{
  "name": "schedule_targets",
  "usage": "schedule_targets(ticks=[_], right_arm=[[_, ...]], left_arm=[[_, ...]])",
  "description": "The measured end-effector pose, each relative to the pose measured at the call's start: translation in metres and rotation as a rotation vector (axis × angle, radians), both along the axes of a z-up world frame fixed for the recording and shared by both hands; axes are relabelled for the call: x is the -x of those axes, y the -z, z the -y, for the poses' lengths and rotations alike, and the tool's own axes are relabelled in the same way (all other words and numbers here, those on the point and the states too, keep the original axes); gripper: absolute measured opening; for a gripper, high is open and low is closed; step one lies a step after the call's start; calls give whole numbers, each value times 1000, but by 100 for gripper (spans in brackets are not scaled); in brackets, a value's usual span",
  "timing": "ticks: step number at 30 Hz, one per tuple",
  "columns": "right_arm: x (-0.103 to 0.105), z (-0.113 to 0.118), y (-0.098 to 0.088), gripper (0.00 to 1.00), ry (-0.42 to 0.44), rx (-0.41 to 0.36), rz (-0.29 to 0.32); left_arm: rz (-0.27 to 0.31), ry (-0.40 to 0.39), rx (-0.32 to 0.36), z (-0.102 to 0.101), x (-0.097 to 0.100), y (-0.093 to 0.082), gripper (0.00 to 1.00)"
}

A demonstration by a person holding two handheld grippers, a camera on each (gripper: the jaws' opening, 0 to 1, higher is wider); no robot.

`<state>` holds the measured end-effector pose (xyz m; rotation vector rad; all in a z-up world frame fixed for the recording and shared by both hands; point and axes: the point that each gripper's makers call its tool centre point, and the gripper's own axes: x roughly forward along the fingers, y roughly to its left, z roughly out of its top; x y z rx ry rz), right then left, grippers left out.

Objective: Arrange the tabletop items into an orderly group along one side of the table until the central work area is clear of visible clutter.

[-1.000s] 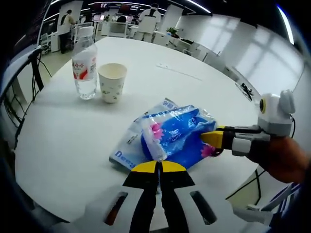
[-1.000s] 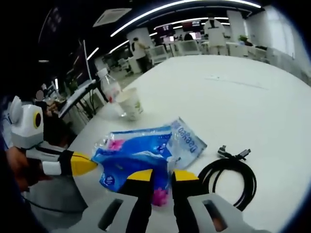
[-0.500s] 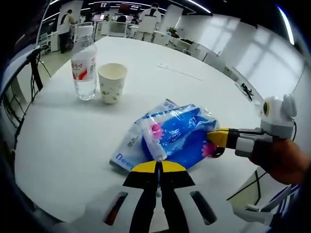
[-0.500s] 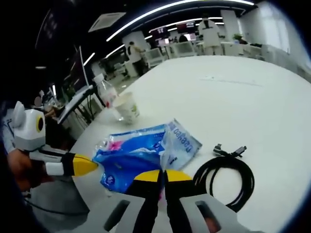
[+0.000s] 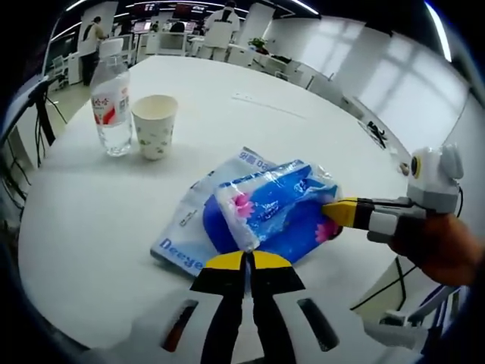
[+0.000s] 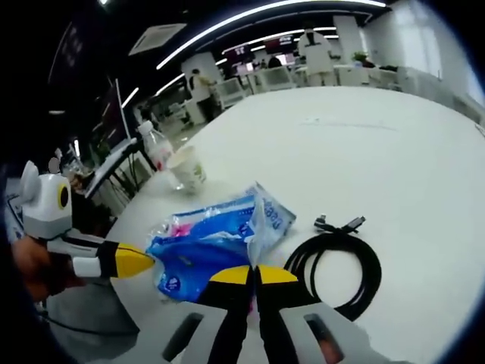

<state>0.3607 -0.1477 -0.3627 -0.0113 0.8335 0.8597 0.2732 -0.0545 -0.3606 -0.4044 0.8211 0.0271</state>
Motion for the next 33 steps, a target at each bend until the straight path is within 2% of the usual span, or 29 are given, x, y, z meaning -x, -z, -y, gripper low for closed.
schedule_targets(ticks=[8, 19, 25, 33], right_arm=[[-2, 9, 6, 0, 32, 3, -14], [-12, 10, 6, 0, 44, 5, -17], [-22, 16, 5, 0, 67, -3, -18], [-52, 26, 1, 0, 95, -6, -2]], left_arm=[[6, 36, -1, 12, -4, -1, 1], [33, 53, 9, 10, -11, -5, 4], [62, 53, 26, 11, -15, -9, 6], [58, 19, 24, 1, -8, -8, 7]])
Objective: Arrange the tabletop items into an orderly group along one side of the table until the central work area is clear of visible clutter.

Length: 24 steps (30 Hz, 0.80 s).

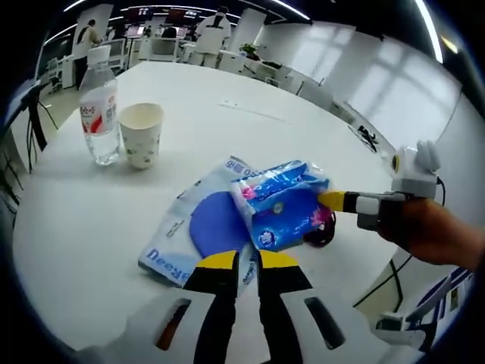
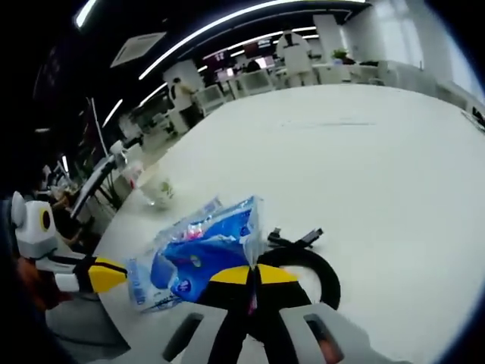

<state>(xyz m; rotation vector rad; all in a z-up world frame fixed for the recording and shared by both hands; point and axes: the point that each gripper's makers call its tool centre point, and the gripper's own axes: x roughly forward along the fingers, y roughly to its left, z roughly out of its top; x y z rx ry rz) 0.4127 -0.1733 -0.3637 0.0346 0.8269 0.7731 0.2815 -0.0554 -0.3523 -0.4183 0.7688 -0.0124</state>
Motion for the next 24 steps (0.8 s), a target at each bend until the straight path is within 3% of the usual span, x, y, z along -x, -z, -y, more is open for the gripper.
schedule_targets(ticks=[8, 24], right_arm=[[-27, 15, -2, 0, 41, 1, 13], [-62, 34, -5, 0, 95, 2, 26]], left_arm=[[-9, -41, 2, -8, 8, 3, 7], [-23, -91, -5, -18, 29, 1, 8]])
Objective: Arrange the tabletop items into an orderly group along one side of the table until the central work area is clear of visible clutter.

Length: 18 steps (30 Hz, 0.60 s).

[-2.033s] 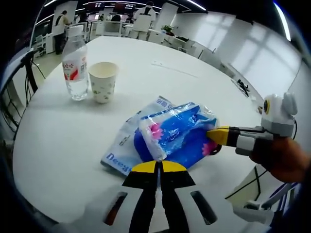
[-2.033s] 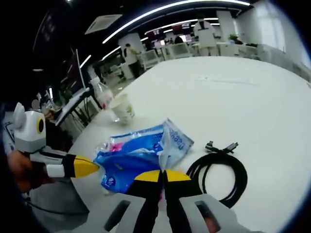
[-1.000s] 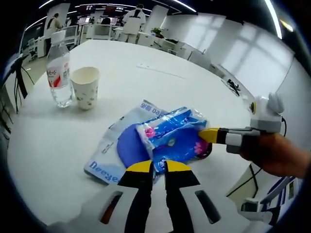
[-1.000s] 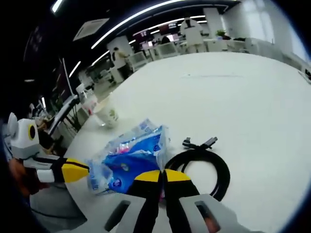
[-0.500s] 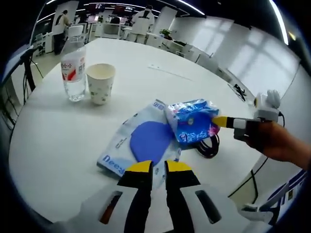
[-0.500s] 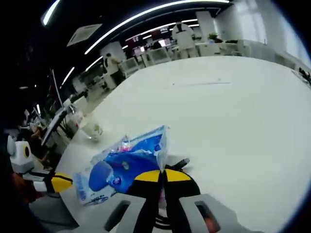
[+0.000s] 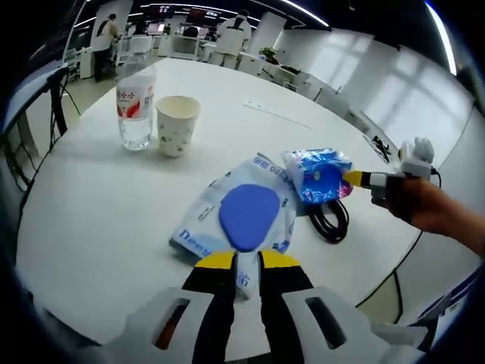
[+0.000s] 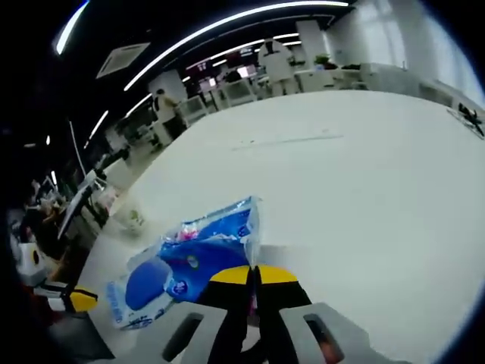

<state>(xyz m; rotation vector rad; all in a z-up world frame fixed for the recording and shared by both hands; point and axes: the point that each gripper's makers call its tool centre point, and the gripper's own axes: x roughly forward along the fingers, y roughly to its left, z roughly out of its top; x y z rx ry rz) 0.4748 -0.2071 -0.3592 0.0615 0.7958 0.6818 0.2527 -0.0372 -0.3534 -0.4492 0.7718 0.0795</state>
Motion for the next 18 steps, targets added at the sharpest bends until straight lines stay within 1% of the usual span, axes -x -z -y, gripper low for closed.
schedule_targets(ticks=[2, 7, 10, 11, 13, 14, 17, 18], right_arm=[[-5, 2, 1, 0, 5, 4, 0], [-25, 11, 6, 0, 20, 14, 0], [-31, 17, 8, 0, 27, 19, 0], [-32, 19, 7, 0, 35, 19, -1], [-39, 26, 9, 0, 56, 16, -7], [-44, 29, 11, 0, 70, 15, -9], [-46, 35, 12, 0, 97, 10, -15], [-49, 37, 14, 0, 108, 10, -17]], left_arm=[[-4, -10, 3, -1, 5, 1, 8], [-6, -36, 4, -7, 15, 3, 9], [-6, -53, 3, -8, 21, 4, 9], [-9, -60, 4, -9, 24, 6, 9], [-14, -70, 7, -10, 28, 8, 9], [-17, -74, 9, -9, 29, 7, 9], [-25, -83, 13, -4, 35, 8, 9], [-27, -85, 15, -5, 34, 8, 9]])
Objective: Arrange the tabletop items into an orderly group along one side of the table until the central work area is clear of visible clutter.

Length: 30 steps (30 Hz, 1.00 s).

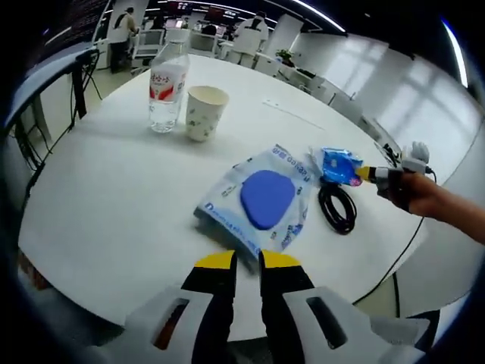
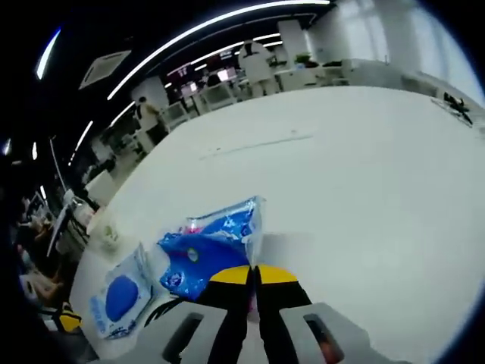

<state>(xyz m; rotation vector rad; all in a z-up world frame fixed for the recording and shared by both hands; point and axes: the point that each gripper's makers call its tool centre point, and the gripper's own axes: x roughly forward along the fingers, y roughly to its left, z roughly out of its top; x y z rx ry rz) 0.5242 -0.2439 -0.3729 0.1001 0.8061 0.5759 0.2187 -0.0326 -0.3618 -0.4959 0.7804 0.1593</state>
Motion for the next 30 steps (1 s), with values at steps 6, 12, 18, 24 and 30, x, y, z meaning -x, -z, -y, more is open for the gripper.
schedule_targets(ticks=[6, 12, 18, 24, 30], right_arm=[[-12, 5, 8, 0, 36, -5, -10], [-26, 4, 20, 0, 6, 15, -16], [-30, 8, 32, 0, -29, 37, -19], [-37, 14, 39, 0, -41, 47, -23], [-36, 14, 36, 1, -73, 53, -9]], left_arm=[[-2, -25, 3, -5, -1, 1, 9], [-15, -37, 2, -3, 2, 4, 9], [-30, -49, 3, -3, 5, 7, 9], [-42, -51, -1, -3, 7, 10, 9], [-51, -53, 2, -1, 7, 11, 9]])
